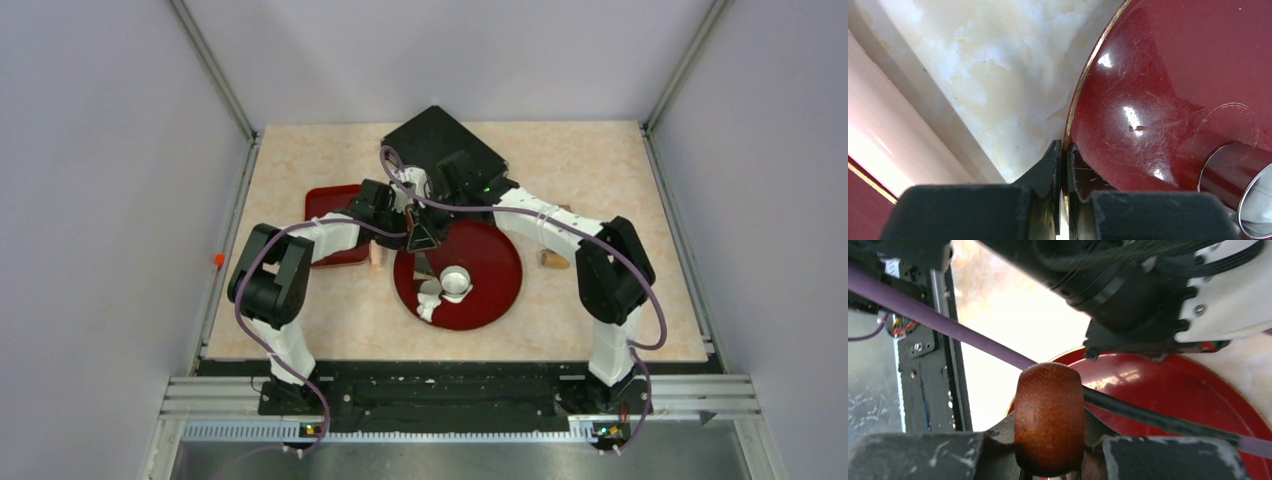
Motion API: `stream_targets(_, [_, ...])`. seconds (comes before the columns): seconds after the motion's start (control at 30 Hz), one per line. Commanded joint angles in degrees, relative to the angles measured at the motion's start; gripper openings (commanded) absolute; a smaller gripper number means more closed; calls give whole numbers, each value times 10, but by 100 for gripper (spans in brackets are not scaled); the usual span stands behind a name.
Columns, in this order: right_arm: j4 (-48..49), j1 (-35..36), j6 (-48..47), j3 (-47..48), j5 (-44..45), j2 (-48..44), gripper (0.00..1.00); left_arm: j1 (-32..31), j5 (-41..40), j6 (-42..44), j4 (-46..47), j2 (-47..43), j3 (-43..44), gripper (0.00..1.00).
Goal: Roll out the dumpling wrappers from the dough
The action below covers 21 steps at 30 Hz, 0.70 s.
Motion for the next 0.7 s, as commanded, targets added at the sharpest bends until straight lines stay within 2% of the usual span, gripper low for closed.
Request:
stream_targets(0.0, [-98, 13, -61, -9, -32, -42, 0, 5, -25, 1, 25, -22, -5, 0])
stream_targets(0.43, [-238, 39, -184, -19, -25, -74, 0, 5, -27, 0, 24, -20, -3, 0])
stream_targets(0.67, [-337, 42, -291, -4, 28, -95, 0, 5, -27, 1, 24, -19, -2, 0])
